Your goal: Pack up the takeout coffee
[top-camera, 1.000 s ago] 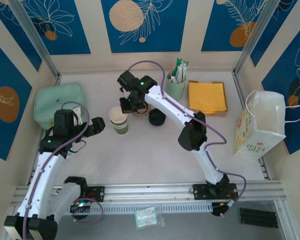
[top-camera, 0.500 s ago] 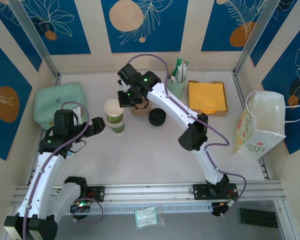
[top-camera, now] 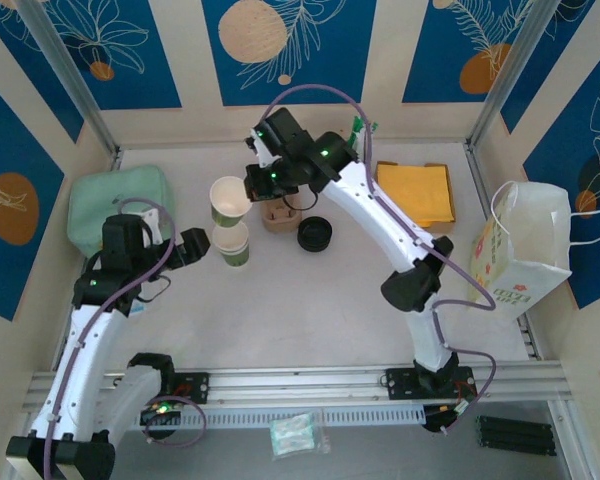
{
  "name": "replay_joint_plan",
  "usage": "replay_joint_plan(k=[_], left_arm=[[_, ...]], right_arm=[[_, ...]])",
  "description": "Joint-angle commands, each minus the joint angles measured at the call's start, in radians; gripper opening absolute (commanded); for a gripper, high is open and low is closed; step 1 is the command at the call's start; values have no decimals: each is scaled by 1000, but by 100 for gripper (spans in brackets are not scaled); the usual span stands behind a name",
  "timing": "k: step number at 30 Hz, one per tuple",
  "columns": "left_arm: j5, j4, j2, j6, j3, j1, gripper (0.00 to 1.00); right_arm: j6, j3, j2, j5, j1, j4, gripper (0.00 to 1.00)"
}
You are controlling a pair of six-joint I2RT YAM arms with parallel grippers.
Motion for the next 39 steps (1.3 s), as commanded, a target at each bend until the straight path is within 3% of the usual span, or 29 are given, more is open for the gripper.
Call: replay_joint_plan(k=[1, 6, 12, 15, 24, 29, 39], left_arm=[[88, 22, -19, -45, 43, -7, 99], [164, 76, -37, -126, 64, -19, 99], [193, 103, -49, -194, 99, -64, 99], [168, 125, -45, -224, 93, -136, 99], [-48, 144, 52, -219, 73, -430, 99], [-96, 185, 101, -232, 38, -498, 99], [-132, 199, 157, -229, 27, -551, 99]], right_arm=[[-18, -60, -67, 39, -8, 8, 0], [-20, -217, -187, 97, -16, 34, 0], [13, -532, -374, 124, -34, 110, 0], [44, -694, -452, 122, -44, 152, 0], [125, -1070, -535, 141, -36, 212, 0], [161, -1176, -520, 137, -32, 271, 0], [161, -1195, -473, 120, -31, 350, 0]])
